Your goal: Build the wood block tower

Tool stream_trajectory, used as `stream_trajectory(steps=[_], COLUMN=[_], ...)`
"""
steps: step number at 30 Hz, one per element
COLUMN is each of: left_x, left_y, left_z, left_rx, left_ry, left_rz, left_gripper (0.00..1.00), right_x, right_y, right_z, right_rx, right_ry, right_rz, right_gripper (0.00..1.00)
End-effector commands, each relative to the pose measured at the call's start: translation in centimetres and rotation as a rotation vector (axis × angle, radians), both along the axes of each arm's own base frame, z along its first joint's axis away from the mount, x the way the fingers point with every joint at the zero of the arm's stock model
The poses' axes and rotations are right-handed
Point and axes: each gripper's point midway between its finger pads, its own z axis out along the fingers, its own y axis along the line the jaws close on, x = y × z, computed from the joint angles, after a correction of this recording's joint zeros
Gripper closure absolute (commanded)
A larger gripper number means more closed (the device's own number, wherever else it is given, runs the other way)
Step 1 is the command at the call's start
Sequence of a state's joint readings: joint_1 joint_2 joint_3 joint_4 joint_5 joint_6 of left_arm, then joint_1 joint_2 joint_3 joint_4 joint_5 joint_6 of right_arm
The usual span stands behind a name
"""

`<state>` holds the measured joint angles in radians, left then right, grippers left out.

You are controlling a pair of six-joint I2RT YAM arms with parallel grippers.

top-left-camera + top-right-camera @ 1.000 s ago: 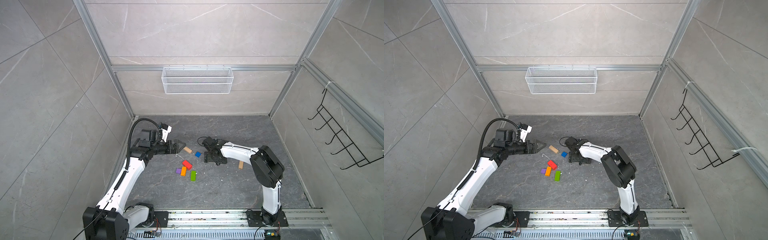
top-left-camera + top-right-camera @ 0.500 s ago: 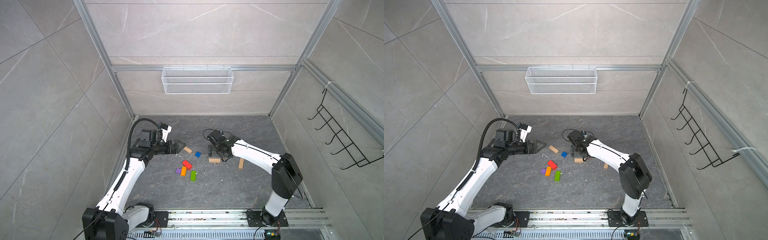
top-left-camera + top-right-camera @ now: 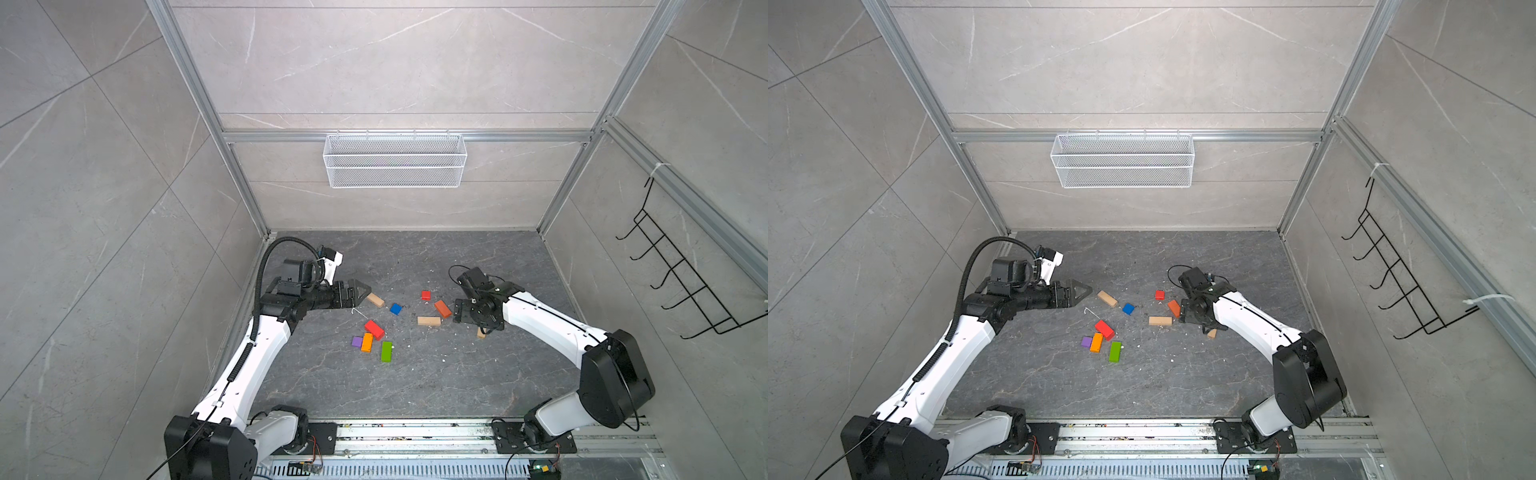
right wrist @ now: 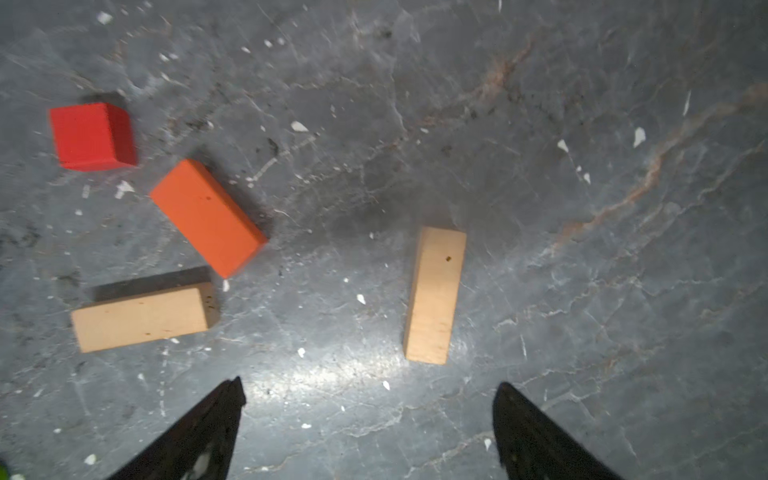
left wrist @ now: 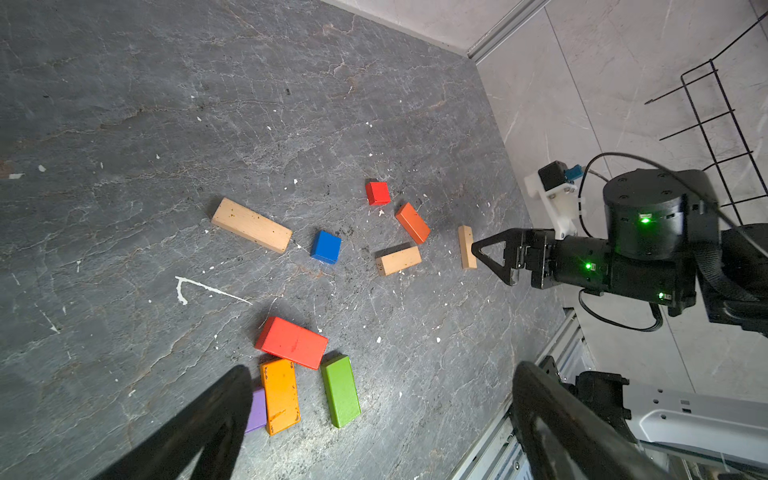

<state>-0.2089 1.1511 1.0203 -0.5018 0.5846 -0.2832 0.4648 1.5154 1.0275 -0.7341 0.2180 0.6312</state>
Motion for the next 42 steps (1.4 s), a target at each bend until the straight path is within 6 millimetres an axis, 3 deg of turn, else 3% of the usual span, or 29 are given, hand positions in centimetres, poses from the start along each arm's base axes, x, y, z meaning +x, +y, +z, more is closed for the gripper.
stream_trajectory(steps=[1, 9, 19, 34, 42], left_x=[-0.4, -0.3, -0.1, -0.1, -0.1], left_y=[-0.2, -0.3, -0.3, -0.2, -0.1], left_z=[0.9, 0.7, 0.3, 0.3, 0.3], left_rx=[-0.007, -0.011, -0.006, -0.001, 0.003], left_ry=[-0.027, -0.017, -0.006, -0.009, -0.013], left_rz=[-0.018, -0.023, -0.019, -0.014, -0.012], left_gripper=[0.00, 0.00, 0.00, 0.00, 0.00], right_x=[-0.8, -1.4, -0.9, 0.8, 2.9], right_y=[-0.2, -0.8, 0.0, 3.8, 3.9], right_z=[-1.3, -4.8, -6.7, -4.7, -2.8], right_rx=[0.052, 0.101, 0.160, 0.368, 0.300], right_ry=[0.027, 0.074, 0.067, 0.037, 0.001], right_rz=[-0.011, -0.068, -0.063, -0.028, 0.061], right_gripper=[0.06, 0.08, 0.11, 0.15, 0.15])
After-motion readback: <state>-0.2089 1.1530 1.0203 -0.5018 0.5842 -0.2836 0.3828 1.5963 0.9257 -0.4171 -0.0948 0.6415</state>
